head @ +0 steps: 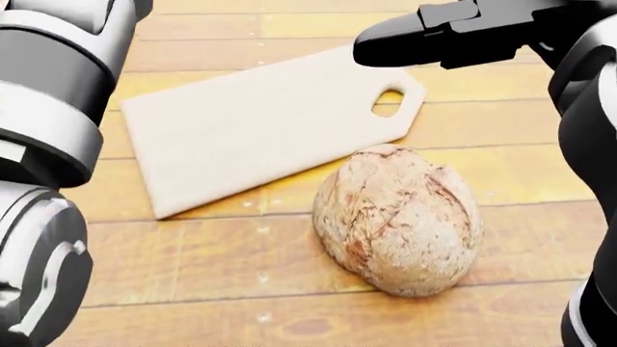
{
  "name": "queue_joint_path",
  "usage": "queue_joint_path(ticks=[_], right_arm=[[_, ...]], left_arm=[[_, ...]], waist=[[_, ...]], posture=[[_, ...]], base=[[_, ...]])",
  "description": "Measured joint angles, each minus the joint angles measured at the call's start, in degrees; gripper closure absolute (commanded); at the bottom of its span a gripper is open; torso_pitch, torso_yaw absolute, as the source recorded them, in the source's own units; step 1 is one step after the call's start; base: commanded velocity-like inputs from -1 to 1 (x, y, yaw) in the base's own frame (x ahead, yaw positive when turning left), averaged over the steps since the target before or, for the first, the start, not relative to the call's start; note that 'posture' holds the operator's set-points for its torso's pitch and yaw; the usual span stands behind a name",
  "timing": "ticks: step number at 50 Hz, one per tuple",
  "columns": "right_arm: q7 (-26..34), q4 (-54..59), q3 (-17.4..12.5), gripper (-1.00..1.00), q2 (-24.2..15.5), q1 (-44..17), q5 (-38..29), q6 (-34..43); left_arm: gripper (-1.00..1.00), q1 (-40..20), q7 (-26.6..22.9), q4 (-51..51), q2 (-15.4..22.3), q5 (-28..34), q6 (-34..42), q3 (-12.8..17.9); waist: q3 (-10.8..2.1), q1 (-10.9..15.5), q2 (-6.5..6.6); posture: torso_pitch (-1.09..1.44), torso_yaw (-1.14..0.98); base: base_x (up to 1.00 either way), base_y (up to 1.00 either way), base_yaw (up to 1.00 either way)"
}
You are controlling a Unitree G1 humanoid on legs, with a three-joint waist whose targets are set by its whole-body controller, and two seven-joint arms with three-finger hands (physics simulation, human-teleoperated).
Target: Place the bread and cheese on the cutting board.
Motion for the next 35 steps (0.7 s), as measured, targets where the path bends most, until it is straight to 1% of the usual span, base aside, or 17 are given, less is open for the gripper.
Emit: queue_joint_path(ticks=[6, 11, 19, 27, 35], right_arm=[[-0.52, -0.11, -0.31, -1.0, -0.43, -0.17, 0.81, 0.14], [-0.87, 0.2, -0.12, -1.0, -0.53, -0.1, 1.44, 0.1], [-1.35, 0.13, -0.05, -1.0, -0.72, 0.02, 2.09, -0.33], [-1.71, 0.08, -0.27, -1.0, -1.04, -0.06, 2.68, -0.09], [-1.79, 0.95, 0.51, -1.0, -0.83, 0.16, 2.63, -0.59]], left_arm=[[1.0, 1.01, 0.8, 2.21, -1.94, -0.32, 1.25, -0.02], [1.0, 0.72, 1.26, 1.65, -4.07, 0.07, 2.04, -0.92], [1.0, 3.64, 1.83, 1.49, -5.27, 1.01, 1.44, -1.35], [1.0, 8.0, 2.2, 2.6, -4.26, 2.12, 0.19, -1.18], [1.0, 9.54, 1.26, 2.0, -1.34, 2.47, -1.36, -0.55]], waist=[[0.12, 0.05, -0.17], [0.08, 0.06, -0.4], [-0.41, -0.03, -0.27], [-0.28, -0.05, -0.27], [-0.41, -0.01, -0.17]], posture=[[0.0, 0.0], [0.0, 0.0], [0.0, 0.0], [0.0, 0.0], [0.0, 0.0]], base=[[0.0, 0.0, 0.0], [0.0, 0.0, 0.0], [0.0, 0.0, 0.0], [0.0, 0.0, 0.0], [0.0, 0.0, 0.0]])
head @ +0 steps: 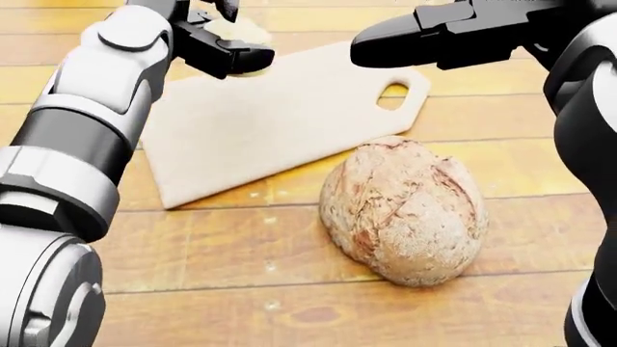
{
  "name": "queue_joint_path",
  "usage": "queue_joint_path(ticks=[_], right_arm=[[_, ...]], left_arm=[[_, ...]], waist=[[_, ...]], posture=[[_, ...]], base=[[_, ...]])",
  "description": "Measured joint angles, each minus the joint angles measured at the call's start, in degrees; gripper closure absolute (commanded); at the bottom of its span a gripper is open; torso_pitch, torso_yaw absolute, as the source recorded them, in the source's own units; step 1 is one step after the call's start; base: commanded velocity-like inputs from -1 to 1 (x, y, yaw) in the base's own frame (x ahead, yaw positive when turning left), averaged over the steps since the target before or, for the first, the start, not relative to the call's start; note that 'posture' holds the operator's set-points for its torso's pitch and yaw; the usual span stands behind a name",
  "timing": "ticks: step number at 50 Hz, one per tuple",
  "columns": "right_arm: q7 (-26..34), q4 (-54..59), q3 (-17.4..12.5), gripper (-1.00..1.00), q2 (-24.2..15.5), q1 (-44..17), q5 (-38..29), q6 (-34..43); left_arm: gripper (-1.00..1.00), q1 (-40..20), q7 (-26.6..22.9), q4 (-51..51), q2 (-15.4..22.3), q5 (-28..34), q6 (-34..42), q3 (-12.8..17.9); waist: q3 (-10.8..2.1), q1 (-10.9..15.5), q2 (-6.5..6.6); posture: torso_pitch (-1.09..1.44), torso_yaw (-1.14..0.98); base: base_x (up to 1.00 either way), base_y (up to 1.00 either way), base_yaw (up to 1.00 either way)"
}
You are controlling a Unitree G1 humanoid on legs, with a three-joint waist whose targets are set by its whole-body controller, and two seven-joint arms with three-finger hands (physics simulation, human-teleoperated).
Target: Place the bread and cheese on the cutting board.
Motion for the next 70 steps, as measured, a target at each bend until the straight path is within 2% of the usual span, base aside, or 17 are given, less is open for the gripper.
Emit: queue_joint_path(ticks=[8, 27, 29, 43, 48, 53, 59, 64, 70], right_arm=[[0.08, -0.23, 0.16, -1.0, 0.29, 0.15, -0.54, -0.32], [0.69, 0.32, 0.37, -1.0, 0.88, 0.23, -1.54, -0.61], [0.73, 0.27, 0.32, -1.0, 0.86, 0.21, -1.54, -0.56], [0.77, 0.3, 0.22, -1.0, 0.89, 0.07, -1.64, -0.55], [0.76, 0.27, 0.15, -1.0, 0.82, -0.02, -1.66, -0.7], [0.74, 0.76, 0.37, -1.0, 0.94, 0.07, -1.7, -0.69], [0.84, 0.89, 0.54, -1.0, 0.99, 0.07, -1.64, -0.67], [0.81, -0.16, -0.04, -1.0, 0.71, -0.3, -1.39, -0.23], [0.33, 0.07, -0.1, -1.0, 0.71, -0.11, -1.49, -0.54]], left_arm=[[1.0, 2.62, -1.3, -0.34, 2.64, -0.11, -1.63, 0.79], [1.0, 5.36, -3.7, -0.17, 3.74, -1.44, -2.81, 1.26], [-1.0, 5.53, -4.0, -0.39, 3.72, -1.71, -3.43, 1.3], [-1.0, 2.69, -6.34, -2.14, 4.14, -4.74, -4.86, 1.68], [-1.0, 1.39, -6.74, -1.56, 4.94, -5.32, -3.09, 1.99], [-1.0, -3.97, -7.47, -4.01, 6.86, -6.57, 0.4, 2.13], [-1.0, -11.86, -8.26, -9.31, 9.98, -7.77, 5.06, 2.48], [-1.0, -11.99, -8.92, -22.27, 12.29, -8.88, 13.41, 2.19], [-1.0, -7.08, -8.73, -49.67, 17.45, -12.65, 33.41, 4.25]], waist=[[-0.35, 0.11, 0.31], [-0.33, 0.01, 0.59], [-0.39, 0.02, 0.61], [-0.57, 0.0, 0.75], [-0.18, -0.13, 0.65], [0.39, -0.15, 0.39], [0.2, -0.13, 0.62], [0.21, -0.28, 1.03], [1.11, -0.83, 1.36]], posture=[[0.0, 0.0], [0.0, 0.0], [0.0, 0.0], [0.0, 0.0], [0.0, 0.0], [0.0, 0.0], [0.0, 0.0], [0.0, 0.0], [0.0, 0.0]], base=[[0.0, 0.0, 0.0], [0.0, 0.0, 0.0], [0.0, 0.0, 0.0], [0.0, 0.0, 0.0], [0.0, 0.0, 0.0], [0.0, 0.0, 0.0], [0.0, 0.0, 0.0], [0.0, 0.0, 0.0], [0.0, 0.0, 0.0]])
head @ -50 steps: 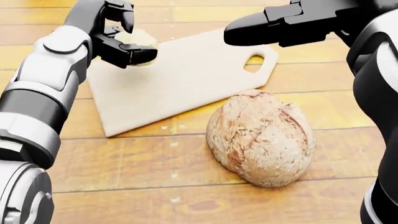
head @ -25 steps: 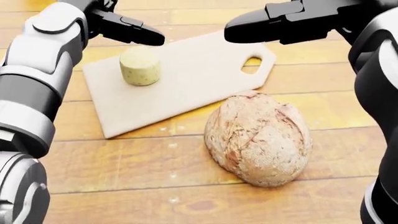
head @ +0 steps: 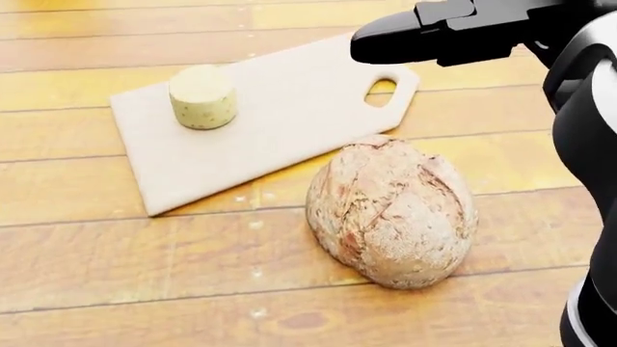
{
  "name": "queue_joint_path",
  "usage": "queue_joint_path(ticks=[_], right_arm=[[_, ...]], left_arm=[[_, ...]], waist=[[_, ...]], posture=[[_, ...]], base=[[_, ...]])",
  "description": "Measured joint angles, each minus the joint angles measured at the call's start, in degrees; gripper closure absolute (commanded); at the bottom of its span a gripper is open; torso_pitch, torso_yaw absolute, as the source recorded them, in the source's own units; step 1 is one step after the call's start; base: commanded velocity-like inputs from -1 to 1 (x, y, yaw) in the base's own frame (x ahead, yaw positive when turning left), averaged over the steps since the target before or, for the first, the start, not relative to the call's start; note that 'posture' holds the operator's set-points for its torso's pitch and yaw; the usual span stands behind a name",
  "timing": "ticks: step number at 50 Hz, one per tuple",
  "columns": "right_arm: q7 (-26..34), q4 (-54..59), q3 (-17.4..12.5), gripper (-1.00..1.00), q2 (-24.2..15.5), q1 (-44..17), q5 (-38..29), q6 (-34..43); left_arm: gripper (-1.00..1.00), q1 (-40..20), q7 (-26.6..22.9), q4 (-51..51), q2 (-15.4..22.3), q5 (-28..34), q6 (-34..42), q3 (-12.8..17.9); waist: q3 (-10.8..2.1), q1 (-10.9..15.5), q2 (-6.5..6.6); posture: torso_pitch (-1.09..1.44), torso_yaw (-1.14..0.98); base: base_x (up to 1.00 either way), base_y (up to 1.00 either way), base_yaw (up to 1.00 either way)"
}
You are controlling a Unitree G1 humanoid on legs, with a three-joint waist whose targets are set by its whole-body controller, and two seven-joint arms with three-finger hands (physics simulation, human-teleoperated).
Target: Place the bread and cheese on the cutting board.
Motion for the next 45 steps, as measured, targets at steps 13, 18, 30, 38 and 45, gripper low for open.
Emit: queue_joint_path(ticks=[13, 18, 30, 38, 45], right_arm=[[0.02, -0.65, 0.19, -1.0, 0.03, 0.17, 0.03, 0.6], [0.03, -0.2, 0.3, -1.0, -0.09, 0.55, -0.23, 0.54], [0.54, -0.22, 0.53, -1.0, -0.09, 0.69, -0.91, 0.49], [0.86, -0.48, 1.17, -1.0, 0.15, 0.45, -2.08, 1.57], [1.48, -3.12, 1.15, -1.0, 0.49, -0.29, -2.52, 4.86]], left_arm=[[-1.0, 5.55, 6.58, -34.01, 9.85, -12.03, 27.01, 9.4], [-1.0, 7.29, 12.1, -44.3, 10.91, -20.16, 34.42, 14.37], [-1.0, 14.0, 31.89, -52.86, 17.67, -50.59, 39.11, 26.81], [-1.0, 38.29, 51.13, -49.84, 45.06, -86.16, 10.16, 22.93], [-1.0, 60.97, 50.27, -51.09, 59.94, -97.98, -13.44, 29.83]], waist=[[0.65, -0.02, 0.33], [0.96, -0.05, 0.13], [1.27, -0.5, 0.99], [1.12, -0.81, 1.96], [1.16, -0.38, 3.17]], posture=[[0.0, 0.0], [0.0, 0.0], [0.0, 0.0], [0.0, 0.0], [0.0, 0.0]], base=[[0.0, 0.0, 0.0], [0.0, 0.0, 0.0], [0.0, 0.0, 0.0], [0.0, 0.0, 0.0], [0.0, 0.0, 0.0]])
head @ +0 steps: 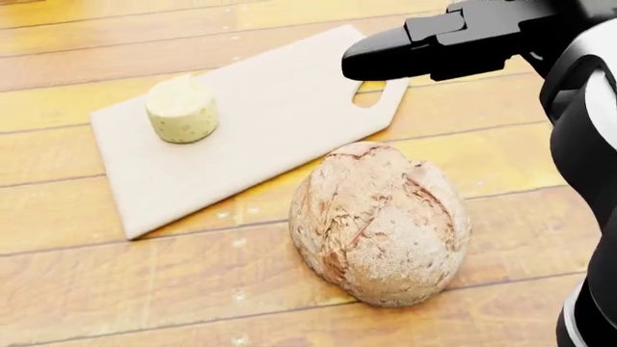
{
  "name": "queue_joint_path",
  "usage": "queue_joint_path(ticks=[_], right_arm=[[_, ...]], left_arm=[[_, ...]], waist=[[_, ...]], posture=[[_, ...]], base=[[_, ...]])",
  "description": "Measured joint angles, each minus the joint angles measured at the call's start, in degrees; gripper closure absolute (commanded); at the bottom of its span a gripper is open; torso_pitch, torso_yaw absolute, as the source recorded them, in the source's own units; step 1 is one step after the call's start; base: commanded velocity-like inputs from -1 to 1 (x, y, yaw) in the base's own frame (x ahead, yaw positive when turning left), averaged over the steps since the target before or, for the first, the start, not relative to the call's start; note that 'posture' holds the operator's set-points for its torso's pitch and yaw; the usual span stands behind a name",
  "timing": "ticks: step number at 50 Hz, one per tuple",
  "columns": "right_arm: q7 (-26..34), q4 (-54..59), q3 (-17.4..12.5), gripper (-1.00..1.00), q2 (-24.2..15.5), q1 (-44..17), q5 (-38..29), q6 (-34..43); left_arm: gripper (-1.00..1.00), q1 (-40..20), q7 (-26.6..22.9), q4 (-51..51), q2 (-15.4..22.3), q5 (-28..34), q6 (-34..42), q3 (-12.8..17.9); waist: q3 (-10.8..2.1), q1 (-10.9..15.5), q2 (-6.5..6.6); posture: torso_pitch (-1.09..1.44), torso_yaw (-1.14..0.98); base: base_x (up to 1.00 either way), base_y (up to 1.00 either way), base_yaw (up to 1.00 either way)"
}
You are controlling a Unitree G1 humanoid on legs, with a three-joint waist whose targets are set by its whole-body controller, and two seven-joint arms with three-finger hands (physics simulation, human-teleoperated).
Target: Place the bread and cheese on the cutting board.
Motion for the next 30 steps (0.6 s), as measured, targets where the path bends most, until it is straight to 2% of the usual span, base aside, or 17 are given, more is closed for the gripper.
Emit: queue_joint_path(ticks=[3, 6, 15, 19, 23, 30], right_arm=[[0.78, -2.33, -0.46, -1.0, -1.08, -0.34, 0.53, 3.56], [1.63, -4.59, -1.67, -1.0, -2.83, -1.37, 0.98, 8.15], [3.39, -12.57, -6.26, -1.0, -7.54, 0.4, -0.19, 19.16], [4.26, -15.22, -6.95, -1.0, -7.29, 3.42, -0.98, 20.22], [5.26, -16.69, -6.94, -1.0, -6.02, 7.59, -1.57, 17.94], [9.56, -24.12, -13.07, -1.0, -3.98, 14.39, 1.06, 17.71]], left_arm=[[-1.0, 4.6, -0.94, -0.03, 1.82, -0.62, -4.94, 0.86], [-1.0, 7.18, -1.64, 0.53, 2.35, -1.16, -6.06, 2.74], [-1.0, 9.77, -1.85, 1.29, 3.23, -2.21, -6.25, 6.29], [-1.0, 10.14, -2.08, 1.65, 3.18, -2.16, -6.1, 6.93], [-1.0, 10.31, -2.1, 1.76, 3.28, -2.18, -5.96, 7.16], [-1.0, 10.66, -2.04, 1.97, 3.62, -2.94, -5.42, 8.21]], waist=[[-0.02, 0.27, 0.4], [0.11, 0.32, 0.64], [0.18, 0.36, 0.47], [0.12, 0.26, 0.41], [0.16, 0.22, 0.37], [0.08, 0.31, 0.25]], posture=[[0.0, 0.0], [0.0, 0.0], [0.0, 0.0], [0.0, 0.0], [0.0, 0.0], [0.0, 0.0]], base=[[0.0, 0.0, 0.0], [0.0, 0.0, 0.0], [0.0, 0.0, 0.0], [0.0, 0.0, 0.0], [0.0, 0.0, 0.0], [0.0, 0.0, 0.0]])
